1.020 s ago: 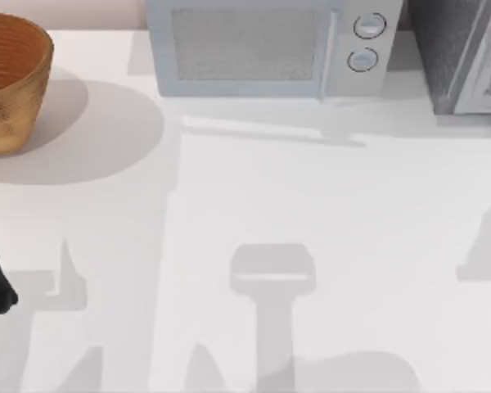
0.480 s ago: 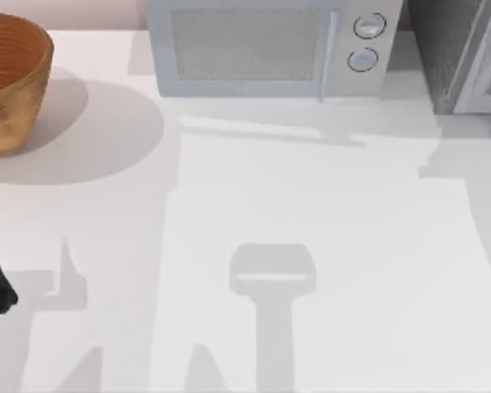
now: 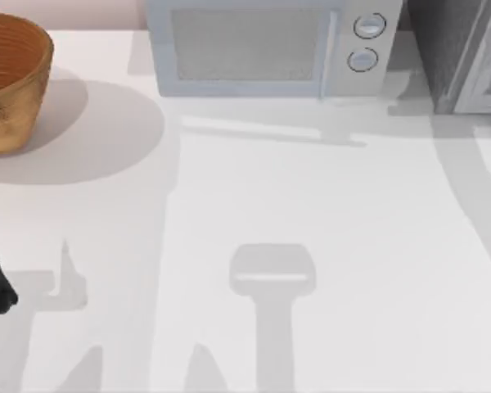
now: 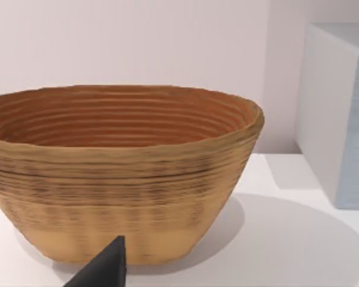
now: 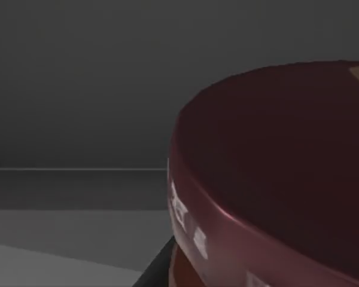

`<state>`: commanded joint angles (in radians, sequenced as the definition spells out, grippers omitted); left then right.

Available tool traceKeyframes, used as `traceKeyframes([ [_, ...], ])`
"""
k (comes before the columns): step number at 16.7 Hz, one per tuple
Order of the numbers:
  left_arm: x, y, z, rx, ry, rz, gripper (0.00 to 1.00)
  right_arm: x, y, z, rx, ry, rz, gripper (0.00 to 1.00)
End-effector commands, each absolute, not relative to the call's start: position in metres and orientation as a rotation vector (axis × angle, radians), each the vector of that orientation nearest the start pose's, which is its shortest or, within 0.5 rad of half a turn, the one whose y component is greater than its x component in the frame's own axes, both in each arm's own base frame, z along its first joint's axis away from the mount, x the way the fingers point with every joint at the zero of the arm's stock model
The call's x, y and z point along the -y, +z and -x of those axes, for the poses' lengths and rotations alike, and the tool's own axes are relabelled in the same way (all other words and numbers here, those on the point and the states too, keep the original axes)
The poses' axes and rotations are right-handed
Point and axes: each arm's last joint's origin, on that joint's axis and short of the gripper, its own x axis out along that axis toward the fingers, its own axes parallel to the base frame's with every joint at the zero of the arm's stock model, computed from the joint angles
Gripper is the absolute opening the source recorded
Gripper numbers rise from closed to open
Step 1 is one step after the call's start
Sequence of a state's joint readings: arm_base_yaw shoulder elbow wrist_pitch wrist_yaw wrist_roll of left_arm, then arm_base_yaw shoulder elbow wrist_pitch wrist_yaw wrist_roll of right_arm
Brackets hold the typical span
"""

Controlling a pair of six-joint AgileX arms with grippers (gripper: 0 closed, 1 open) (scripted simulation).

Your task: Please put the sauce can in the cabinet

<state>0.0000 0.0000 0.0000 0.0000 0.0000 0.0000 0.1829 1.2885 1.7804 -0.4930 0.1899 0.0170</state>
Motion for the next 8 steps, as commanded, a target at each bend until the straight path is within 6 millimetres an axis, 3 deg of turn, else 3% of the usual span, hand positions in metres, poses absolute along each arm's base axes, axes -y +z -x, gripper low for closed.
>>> traceKeyframes([
  [3,0.0012,0.16,-0.1057,0.0,0.0,0.0,1.0,-0.0475,0.5299,-0.2455,-0.001,0.006,0.0,0.0],
  [8,0.0012,0.16,-0.1057,0.0,0.0,0.0,1.0,-0.0468,0.5299,-0.2461,-0.002,0.003,-0.002,0.0],
])
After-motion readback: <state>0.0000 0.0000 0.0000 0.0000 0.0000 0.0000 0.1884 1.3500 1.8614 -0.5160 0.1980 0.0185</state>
